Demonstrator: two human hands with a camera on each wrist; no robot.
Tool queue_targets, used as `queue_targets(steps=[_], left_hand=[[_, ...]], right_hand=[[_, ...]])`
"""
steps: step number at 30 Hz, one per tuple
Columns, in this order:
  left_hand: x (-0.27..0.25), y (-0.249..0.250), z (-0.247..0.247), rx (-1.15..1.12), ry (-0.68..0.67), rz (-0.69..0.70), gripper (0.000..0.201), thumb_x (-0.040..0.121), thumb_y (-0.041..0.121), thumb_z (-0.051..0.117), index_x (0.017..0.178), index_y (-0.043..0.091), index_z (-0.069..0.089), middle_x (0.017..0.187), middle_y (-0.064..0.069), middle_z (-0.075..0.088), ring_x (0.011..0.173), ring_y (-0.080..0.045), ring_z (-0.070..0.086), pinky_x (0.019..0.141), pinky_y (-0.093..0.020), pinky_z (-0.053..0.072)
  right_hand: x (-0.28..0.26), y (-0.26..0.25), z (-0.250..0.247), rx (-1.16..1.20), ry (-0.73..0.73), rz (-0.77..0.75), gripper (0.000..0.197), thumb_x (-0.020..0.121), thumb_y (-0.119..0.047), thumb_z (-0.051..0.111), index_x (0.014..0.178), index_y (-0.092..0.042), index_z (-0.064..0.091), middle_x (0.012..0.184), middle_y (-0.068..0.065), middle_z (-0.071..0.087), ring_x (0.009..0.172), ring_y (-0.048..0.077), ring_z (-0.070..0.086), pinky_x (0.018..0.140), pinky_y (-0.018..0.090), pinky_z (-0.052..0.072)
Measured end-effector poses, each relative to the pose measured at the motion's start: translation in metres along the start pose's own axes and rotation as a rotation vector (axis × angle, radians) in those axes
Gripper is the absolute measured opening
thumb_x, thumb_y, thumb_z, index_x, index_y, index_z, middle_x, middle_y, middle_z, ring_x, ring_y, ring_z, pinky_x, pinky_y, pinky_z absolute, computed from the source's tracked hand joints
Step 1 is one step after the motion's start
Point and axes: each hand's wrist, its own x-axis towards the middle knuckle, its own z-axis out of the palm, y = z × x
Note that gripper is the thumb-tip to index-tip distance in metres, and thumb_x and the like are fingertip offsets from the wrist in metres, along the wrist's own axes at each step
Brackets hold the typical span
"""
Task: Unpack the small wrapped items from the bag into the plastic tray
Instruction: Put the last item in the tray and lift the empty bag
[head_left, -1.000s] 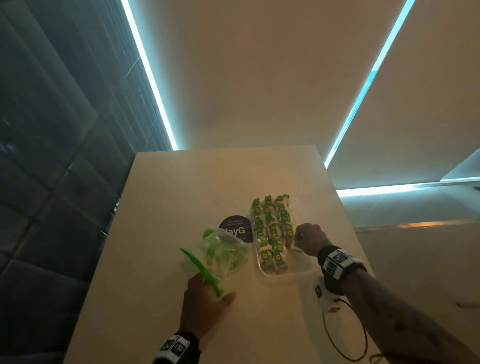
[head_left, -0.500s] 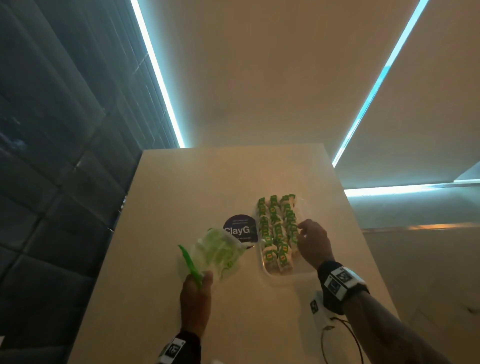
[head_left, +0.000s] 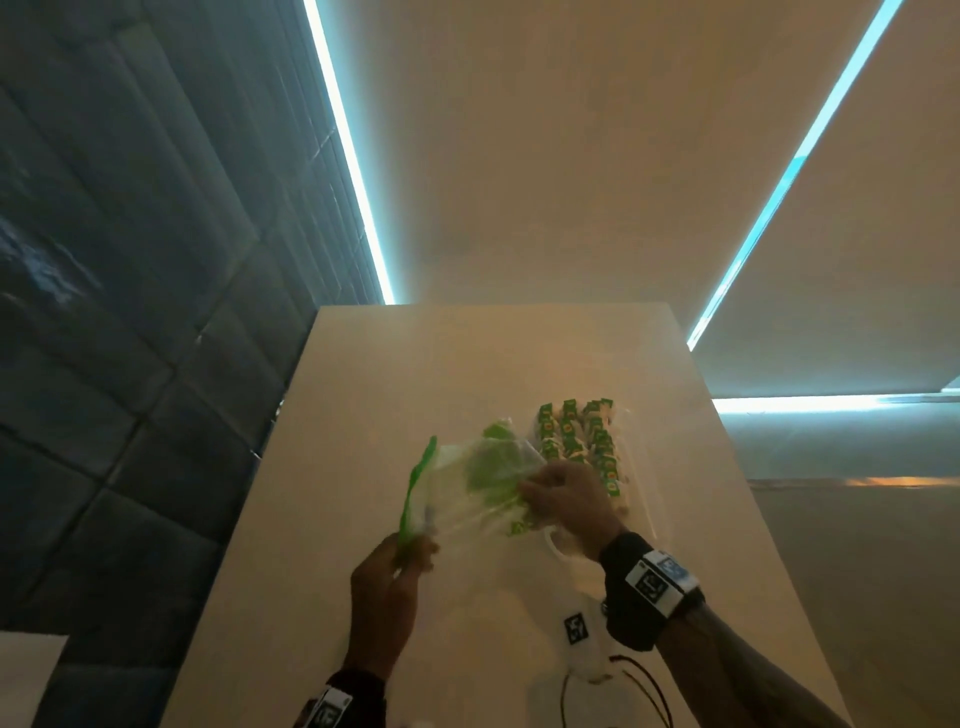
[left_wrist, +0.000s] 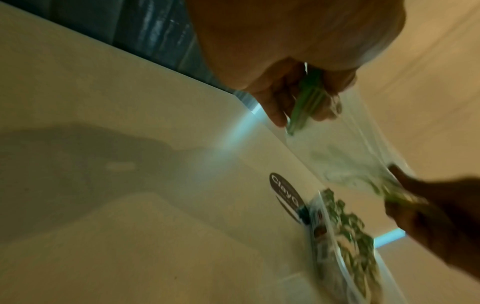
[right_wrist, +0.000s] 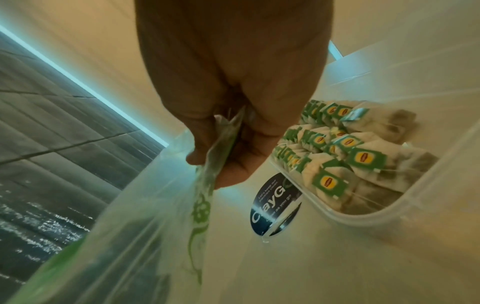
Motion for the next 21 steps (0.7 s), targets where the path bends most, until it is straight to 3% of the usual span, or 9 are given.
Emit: queue_targets(steps=[2, 5, 8, 10, 12, 14, 16, 19, 21], left_hand=[[0.003, 0.000, -0.012, -0.005, -0.027, -0.015, 0.023, 0.090, 0.013, 0.065, 0.070, 0.021, 0.071, 0.070, 0.004, 0.072, 0.067, -0.006, 0.064, 0.059, -0.010, 0.045], [0.012, 0.006, -0.030, -0.197, -0.102, -0.108, 0.007, 0.090, 0.018, 0.067, 0.093, 0.018, 0.073, 0.086, -0.001, 0.075, 0.085, -0.020, 0.068, 0.072, -0.019, 0.053], [0.031, 0.022, -0.039, -0.337, -0.211, -0.265, 0.034, 0.095, 0.046, 0.053, 0.111, 0.019, 0.068, 0.101, -0.003, 0.075, 0.097, -0.017, 0.070, 0.084, -0.034, 0.053], [0.043, 0.035, -0.036, -0.292, -0.262, -0.320, 0.035, 0.095, 0.048, 0.051, 0.102, 0.020, 0.071, 0.094, -0.003, 0.075, 0.089, -0.018, 0.071, 0.080, -0.035, 0.054], [0.052, 0.043, -0.028, -0.205, -0.211, -0.317, 0.023, 0.091, 0.036, 0.063, 0.089, 0.015, 0.073, 0.087, -0.009, 0.074, 0.082, -0.025, 0.068, 0.071, -0.038, 0.057], [0.053, 0.043, -0.022, -0.101, -0.115, -0.244, 0.018, 0.088, 0.028, 0.070, 0.080, 0.011, 0.070, 0.081, -0.014, 0.071, 0.076, -0.030, 0.066, 0.067, -0.044, 0.057], [0.049, 0.044, -0.021, 0.028, -0.056, -0.147, 0.026, 0.086, 0.031, 0.070, 0.072, 0.011, 0.064, 0.069, -0.010, 0.067, 0.066, -0.027, 0.062, 0.062, -0.041, 0.055], [0.039, 0.053, -0.017, 0.182, -0.024, -0.044, 0.031, 0.085, 0.036, 0.071, 0.068, 0.014, 0.057, 0.061, -0.002, 0.064, 0.057, -0.018, 0.061, 0.054, -0.029, 0.049], [0.034, 0.057, -0.012, 0.174, -0.019, -0.034, 0.032, 0.085, 0.035, 0.071, 0.070, 0.011, 0.055, 0.059, -0.003, 0.065, 0.048, -0.012, 0.060, 0.048, -0.025, 0.050]], right_hand=[[-0.008, -0.001, -0.003, 0.002, -0.006, -0.029, 0.019, 0.086, 0.004, 0.065, 0.091, 0.021, 0.058, 0.080, 0.023, 0.061, 0.065, 0.023, 0.063, 0.056, 0.025, 0.057], [-0.021, 0.000, -0.006, 0.006, -0.064, -0.065, 0.011, 0.086, 0.008, 0.063, 0.090, 0.017, 0.059, 0.076, 0.018, 0.061, 0.060, 0.013, 0.065, 0.057, 0.022, 0.056], [-0.030, 0.002, -0.005, -0.037, -0.178, -0.161, 0.012, 0.084, 0.009, 0.066, 0.086, 0.019, 0.061, 0.076, 0.015, 0.062, 0.067, 0.012, 0.064, 0.063, 0.024, 0.056], [-0.034, 0.008, -0.001, -0.139, -0.252, -0.216, 0.018, 0.083, -0.001, 0.071, 0.082, 0.016, 0.064, 0.074, 0.015, 0.063, 0.070, 0.010, 0.062, 0.064, 0.026, 0.055], [-0.038, 0.013, 0.003, -0.216, -0.308, -0.240, 0.033, 0.081, -0.018, 0.076, 0.079, 0.013, 0.063, 0.075, 0.021, 0.062, 0.070, 0.018, 0.060, 0.068, 0.041, 0.056], [-0.043, 0.011, 0.003, -0.190, -0.343, -0.163, 0.045, 0.076, -0.038, 0.078, 0.089, 0.005, 0.068, 0.086, 0.017, 0.069, 0.077, 0.030, 0.066, 0.077, 0.045, 0.056], [-0.045, 0.004, 0.004, -0.123, -0.376, -0.067, 0.059, 0.071, -0.055, 0.074, 0.106, -0.008, 0.070, 0.103, 0.010, 0.072, 0.094, 0.028, 0.069, 0.084, 0.042, 0.057], [-0.044, -0.003, 0.015, -0.184, -0.236, -0.119, 0.066, 0.077, -0.069, 0.062, 0.102, -0.008, 0.067, 0.097, 0.013, 0.071, 0.084, 0.025, 0.070, 0.077, 0.040, 0.057], [-0.039, -0.002, 0.024, -0.213, -0.057, -0.173, 0.050, 0.087, -0.052, 0.063, 0.086, -0.003, 0.066, 0.080, 0.017, 0.068, 0.066, 0.024, 0.066, 0.068, 0.044, 0.060]])
